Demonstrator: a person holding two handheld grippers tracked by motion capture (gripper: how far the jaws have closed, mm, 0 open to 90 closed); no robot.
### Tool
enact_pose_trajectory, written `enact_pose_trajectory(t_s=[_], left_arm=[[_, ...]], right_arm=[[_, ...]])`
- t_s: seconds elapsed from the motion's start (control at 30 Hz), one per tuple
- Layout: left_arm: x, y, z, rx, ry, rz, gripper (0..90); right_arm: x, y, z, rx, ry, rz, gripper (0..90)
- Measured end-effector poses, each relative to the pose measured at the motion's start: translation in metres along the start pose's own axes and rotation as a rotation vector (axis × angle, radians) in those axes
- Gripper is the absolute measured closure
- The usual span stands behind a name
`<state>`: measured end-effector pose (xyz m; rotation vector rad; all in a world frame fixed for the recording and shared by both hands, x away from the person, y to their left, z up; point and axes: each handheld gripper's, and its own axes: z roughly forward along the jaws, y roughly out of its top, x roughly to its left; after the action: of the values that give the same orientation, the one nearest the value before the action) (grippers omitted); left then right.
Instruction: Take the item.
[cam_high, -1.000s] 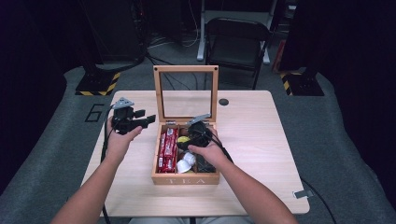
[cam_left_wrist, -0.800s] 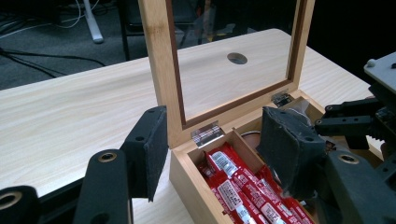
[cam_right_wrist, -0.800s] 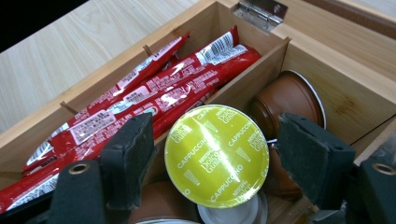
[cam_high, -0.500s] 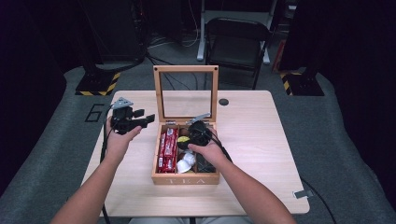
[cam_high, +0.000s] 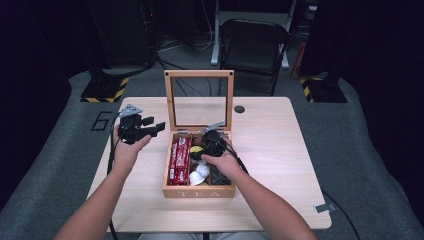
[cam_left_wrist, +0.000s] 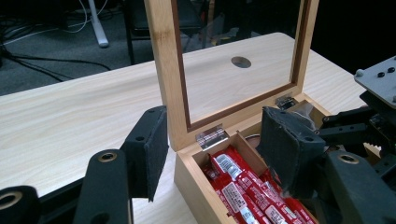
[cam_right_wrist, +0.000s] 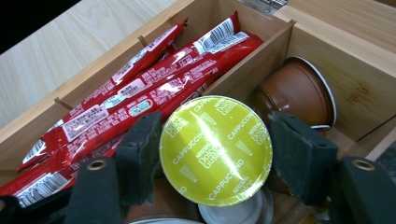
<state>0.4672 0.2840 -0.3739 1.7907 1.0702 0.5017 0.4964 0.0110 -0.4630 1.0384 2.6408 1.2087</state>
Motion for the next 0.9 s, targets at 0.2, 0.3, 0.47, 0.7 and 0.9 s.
enact_pose_trajectory(t_s=[0.2,0.3,0.47,0.7,0.9], left_arm=[[0.0001,-0.0001,-0.0001,0.000,0.006,-0.003,42.2],[0.0007,-0.0002,-0.0001,0.001,0.008,-0.004,42.2],[0.0006,-0.0002,-0.0003,0.000,0.008,-0.002,42.3],[0.0011,-0.0001,-0.0015,-0.004,0.010,-0.006,42.2],[0.0013,0.0004,-0.0019,-0.003,0.010,-0.005,42.3]], right_arm=[[0.0001,-0.0001,-0.0003,0.002,0.001,0.002,36.9],[0.0002,0.0000,-0.0009,0.009,0.003,-0.001,36.9],[0.0024,-0.0003,-0.0014,0.006,-0.007,-0.010,37.0],[0.0060,0.0005,-0.0042,-0.008,-0.030,-0.052,37.1],[0.0091,0.0024,-0.0093,-0.033,-0.036,-0.062,37.1]])
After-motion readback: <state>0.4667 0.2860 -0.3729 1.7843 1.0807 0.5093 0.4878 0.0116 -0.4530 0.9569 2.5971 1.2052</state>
